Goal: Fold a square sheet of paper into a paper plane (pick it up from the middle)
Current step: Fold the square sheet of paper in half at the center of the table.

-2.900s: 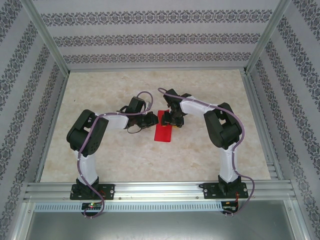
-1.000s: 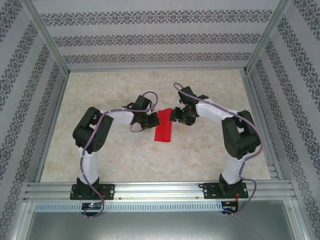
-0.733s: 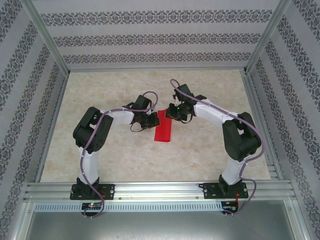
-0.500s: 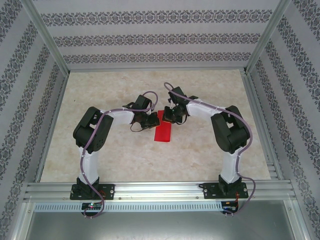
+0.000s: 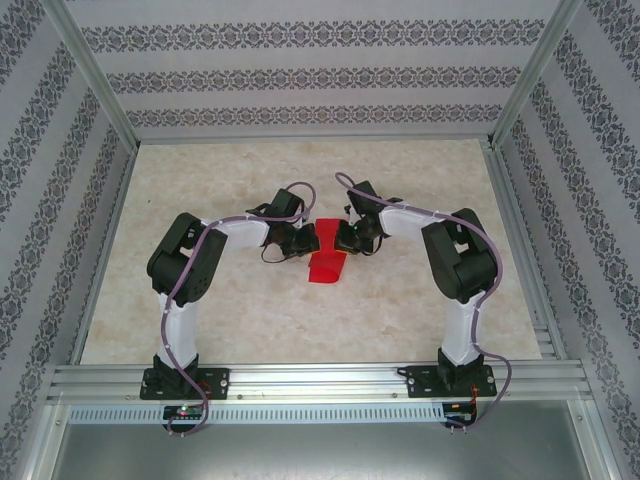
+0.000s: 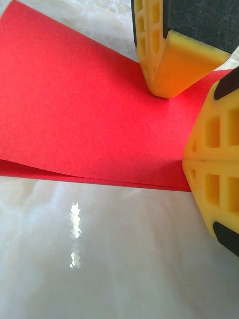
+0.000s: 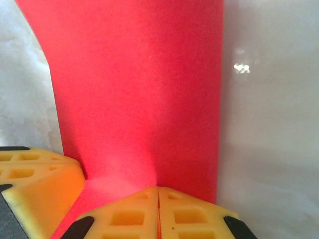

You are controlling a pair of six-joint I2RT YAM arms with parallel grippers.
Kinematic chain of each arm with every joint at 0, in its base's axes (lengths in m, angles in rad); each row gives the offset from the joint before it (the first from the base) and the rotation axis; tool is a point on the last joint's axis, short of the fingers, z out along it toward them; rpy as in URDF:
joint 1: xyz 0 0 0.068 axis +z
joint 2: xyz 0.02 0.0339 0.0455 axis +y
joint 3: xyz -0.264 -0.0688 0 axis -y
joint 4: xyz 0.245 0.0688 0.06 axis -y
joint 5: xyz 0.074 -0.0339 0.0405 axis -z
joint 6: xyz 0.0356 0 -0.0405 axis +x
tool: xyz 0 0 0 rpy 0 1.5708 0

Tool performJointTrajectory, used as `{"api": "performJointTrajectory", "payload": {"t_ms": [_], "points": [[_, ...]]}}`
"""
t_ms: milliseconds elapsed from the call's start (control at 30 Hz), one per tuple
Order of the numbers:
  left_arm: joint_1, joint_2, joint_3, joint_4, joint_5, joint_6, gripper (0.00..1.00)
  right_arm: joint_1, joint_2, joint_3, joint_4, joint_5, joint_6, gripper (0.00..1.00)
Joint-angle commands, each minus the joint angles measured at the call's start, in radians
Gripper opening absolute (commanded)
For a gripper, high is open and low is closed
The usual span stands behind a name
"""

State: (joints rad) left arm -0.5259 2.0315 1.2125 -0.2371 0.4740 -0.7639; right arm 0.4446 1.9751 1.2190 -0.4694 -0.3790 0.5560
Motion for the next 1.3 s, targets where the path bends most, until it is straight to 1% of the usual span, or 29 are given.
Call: {"api": "performJointTrajectory", "payload": {"t_ms": [0, 167, 333, 400, 567, 700, 900, 1067, 1133, 1267], "points": [[-0.008, 0.116, -0.086, -0.185, -0.136, -0.009, 0.00, -0.052, -0.011, -0.058, -0.054, 0.088, -0.057, 0.08], [-0.008, 0.122, -0.089, -0.186, -0.138, -0.005, 0.00, -0.103, -0.088, -0.073, -0.050, 0.102, -0.077, 0.08], [-0.007, 0.122, -0.081, -0.190, -0.135, -0.004, 0.00, -0.077, -0.129, -0.028, -0.005, 0.046, -0.064, 0.08], [-0.007, 0.120, -0.079, -0.193, -0.135, -0.003, 0.00, -0.056, -0.112, 0.002, 0.011, 0.020, -0.058, 0.08], [-0.008, 0.119, -0.074, -0.203, -0.134, -0.005, 0.00, -0.020, -0.014, 0.068, 0.050, -0.048, -0.051, 0.07], [-0.007, 0.121, -0.078, -0.212, -0.134, -0.015, 0.00, -0.027, 0.049, 0.094, 0.047, -0.069, -0.059, 0.07], [-0.006, 0.119, -0.104, -0.213, -0.137, -0.020, 0.00, -0.078, 0.098, 0.091, 0.041, -0.024, -0.051, 0.07], [-0.006, 0.119, -0.135, -0.205, -0.149, -0.020, 0.00, -0.140, 0.098, 0.092, 0.002, 0.105, -0.047, 0.06], [-0.007, 0.117, -0.155, -0.195, -0.158, -0.023, 0.00, -0.155, 0.073, 0.093, 0.018, 0.106, -0.048, 0.06], [-0.007, 0.118, -0.179, -0.174, -0.155, -0.032, 0.00, -0.151, 0.040, 0.126, 0.022, 0.089, -0.050, 0.06]]}}
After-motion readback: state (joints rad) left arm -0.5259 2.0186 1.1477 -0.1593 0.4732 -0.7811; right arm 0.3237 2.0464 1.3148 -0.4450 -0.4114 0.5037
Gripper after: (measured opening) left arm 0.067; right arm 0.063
